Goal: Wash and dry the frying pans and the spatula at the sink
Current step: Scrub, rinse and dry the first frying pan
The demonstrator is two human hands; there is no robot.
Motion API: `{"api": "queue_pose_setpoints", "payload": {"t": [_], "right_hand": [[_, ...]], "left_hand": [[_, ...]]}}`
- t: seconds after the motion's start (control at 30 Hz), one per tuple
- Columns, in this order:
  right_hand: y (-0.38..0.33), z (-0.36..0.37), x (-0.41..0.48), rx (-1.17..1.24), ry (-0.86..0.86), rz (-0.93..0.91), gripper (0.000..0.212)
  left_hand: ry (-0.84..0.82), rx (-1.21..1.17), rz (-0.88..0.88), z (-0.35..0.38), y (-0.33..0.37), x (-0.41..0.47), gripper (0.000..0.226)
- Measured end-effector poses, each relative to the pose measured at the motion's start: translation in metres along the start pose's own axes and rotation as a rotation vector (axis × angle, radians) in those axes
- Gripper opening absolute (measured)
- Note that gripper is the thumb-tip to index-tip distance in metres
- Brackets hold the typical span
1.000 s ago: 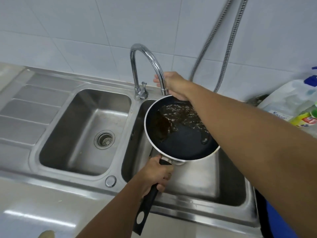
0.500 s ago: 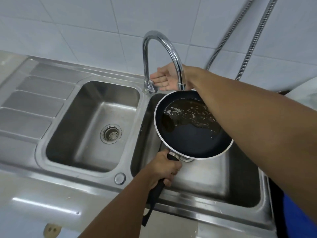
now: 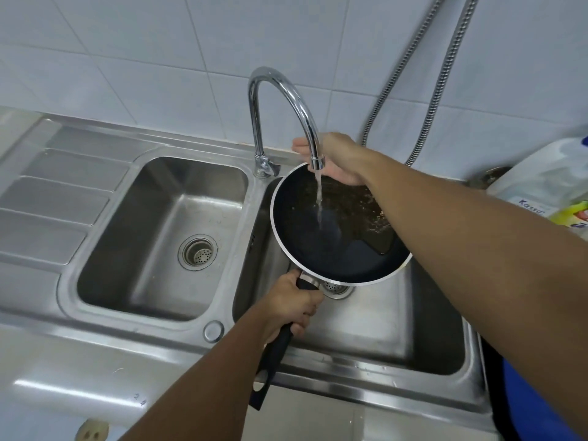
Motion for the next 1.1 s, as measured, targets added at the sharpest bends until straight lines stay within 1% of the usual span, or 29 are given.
{"api": "queue_pose_setpoints", "payload": {"t": [0.07, 0.17, 0.23, 0.33, 0.4, 0.5, 0.53, 0.6, 0.67, 0.7, 0.73, 0.8, 0.83, 0.87, 0.93, 1.0, 1.03, 1.1], "right_hand": [[0.012, -0.013, -0.011, 0.047, 0.033, -0.023, 0.039], [0.031, -0.03, -0.03, 0.005, 0.091, -0.027, 0.041], [0.04, -0.035, -0.042, -0.052, 0.091, -0.019, 0.041], [0.048, -0.045, -0.056, -0.035, 0.16, -0.008, 0.039], [0.055, -0.046, -0.065, -0.014, 0.187, 0.031, 0.037], [0.077, -0.04, -0.078, 0.008, 0.181, 0.136, 0.037], [0.082, -0.037, -0.081, -0.007, 0.188, 0.14, 0.037], [0.08, -0.03, -0.088, -0.151, 0.243, 0.044, 0.039], [0.068, -0.018, -0.103, -0.438, 0.316, -0.144, 0.039], [0.065, -0.004, -0.111, -0.566, 0.295, -0.234, 0.042], [0.066, 0.013, -0.116, -0.654, 0.227, -0.307, 0.046], [0.079, 0.047, -0.122, -0.741, 0.021, -0.361, 0.051], [0.087, 0.056, -0.12, -0.781, -0.046, -0.365, 0.052], [0.093, 0.059, -0.116, -0.822, -0.07, -0.363, 0.054], [0.1, 0.054, -0.108, -0.902, -0.05, -0.297, 0.061], [0.109, 0.047, -0.099, -0.988, -0.029, -0.218, 0.068], [0.114, 0.044, -0.094, -1.013, -0.001, -0.177, 0.07], [0.12, 0.025, -0.083, -0.939, 0.138, -0.056, 0.076]], "left_hand": [[0.007, 0.003, 0.004, -0.001, 0.0, -0.003, 0.031], [0.015, 0.011, 0.006, -0.003, -0.001, -0.008, 0.035], [0.021, 0.013, 0.007, -0.004, -0.001, -0.012, 0.033], [0.03, 0.022, 0.012, -0.007, -0.001, -0.015, 0.027], [0.039, 0.029, 0.017, -0.007, 0.0, -0.018, 0.026], [0.058, 0.047, 0.038, -0.005, 0.008, -0.022, 0.027], [0.067, 0.05, 0.05, -0.005, 0.011, -0.024, 0.027], [0.075, 0.043, 0.066, -0.005, 0.016, -0.026, 0.026], [0.081, 0.046, 0.079, -0.005, 0.021, -0.027, 0.025], [0.089, 0.052, 0.088, -0.005, 0.024, -0.026, 0.024], [0.1, 0.058, 0.1, -0.006, 0.027, -0.026, 0.022], [0.106, 0.073, 0.13, -0.005, 0.033, -0.026, 0.019], [0.104, 0.077, 0.144, -0.004, 0.036, -0.027, 0.017], [0.106, 0.079, 0.155, -0.005, 0.037, -0.026, 0.016], [0.111, 0.086, 0.17, -0.006, 0.038, -0.026, 0.016], [0.122, 0.1, 0.176, -0.008, 0.035, -0.024, 0.024], [0.127, 0.099, 0.18, -0.01, 0.033, -0.023, 0.028], [0.129, 0.091, 0.181, -0.012, 0.028, -0.023, 0.034]]}}
Point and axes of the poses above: each hand's wrist, its own x-axis towards the middle knuckle, its own z-axis out of the palm, y = z × x, the point moved 8 cm from there along x, towards the middle knuckle
